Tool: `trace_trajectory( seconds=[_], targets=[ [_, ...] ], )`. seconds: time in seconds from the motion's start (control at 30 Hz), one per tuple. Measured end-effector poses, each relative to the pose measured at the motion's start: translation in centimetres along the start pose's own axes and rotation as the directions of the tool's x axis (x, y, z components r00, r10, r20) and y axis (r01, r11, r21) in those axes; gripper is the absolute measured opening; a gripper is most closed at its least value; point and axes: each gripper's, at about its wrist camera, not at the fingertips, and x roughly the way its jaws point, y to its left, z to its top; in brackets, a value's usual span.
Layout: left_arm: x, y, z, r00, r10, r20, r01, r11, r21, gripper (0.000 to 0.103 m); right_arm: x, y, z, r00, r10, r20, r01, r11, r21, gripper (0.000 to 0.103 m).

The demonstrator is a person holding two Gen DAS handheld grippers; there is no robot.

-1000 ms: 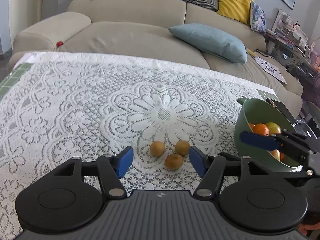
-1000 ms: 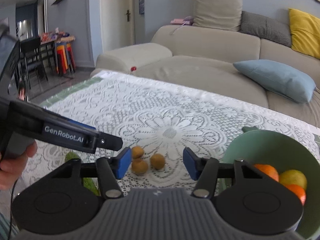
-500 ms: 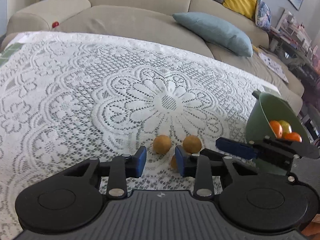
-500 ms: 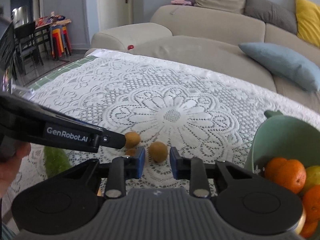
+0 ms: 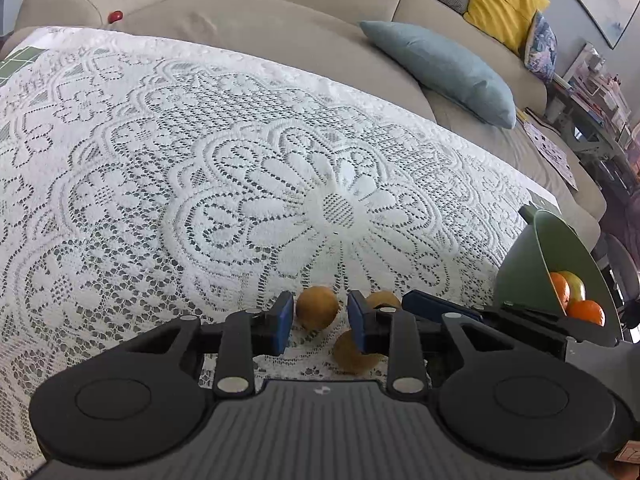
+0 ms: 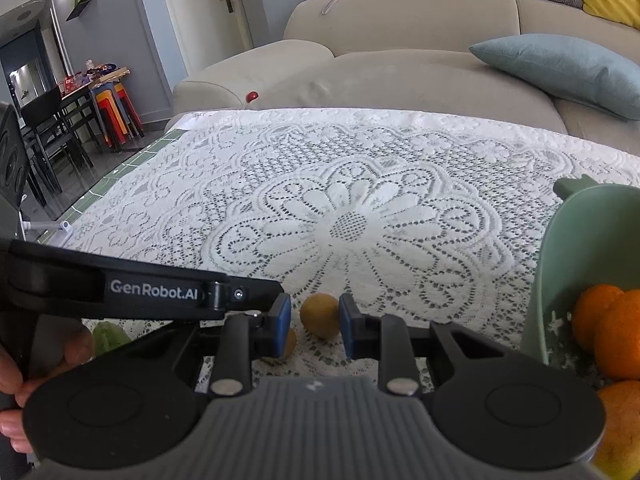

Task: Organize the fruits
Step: 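Grasp a brown kiwi with left tool while right tool grasps another kiwi, then carry both kiwis into the green colander and open both tools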

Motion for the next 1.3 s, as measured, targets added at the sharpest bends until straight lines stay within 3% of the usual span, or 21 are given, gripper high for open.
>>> trace_trajectory(
  seconds=[0.23, 0.7, 1.03, 1.3],
  targets=[
    [0.4, 0.2, 0.1, 1.000, -0.003, -0.017, 0.003, 1.000, -0.011, 0.027, 0.8, 0.4, 0.1, 0.999, -0.032, -0.007, 0.032, 0.999, -0.037, 0.024],
    [-1.7, 0.1, -0.1, 0.999, 0.024, 0.043, -0.024, 1.000, -0.012, 0.026, 1.5, 0.4, 0.2, 0.999, -0.050, -0.018, 0.050, 0.998, -0.032, 0.022],
    [-4.6, -1.5, -0.2, 0.993, 0.029, 0.116, -0.029, 1.000, 0.002, 0.026, -3.3, 1.2, 0.8, 0.995, -0.022, 0.097, 0.030, 0.996, -0.081, 0.022],
    [-6.7, -3.9, -0.4, 0.986, 0.004, 0.168, -0.010, 0.999, 0.034, 0.026, -8.3, 1.3, 0.7, 0.981, -0.052, 0.186, 0.077, 0.988, -0.132, 0.022]
  ],
)
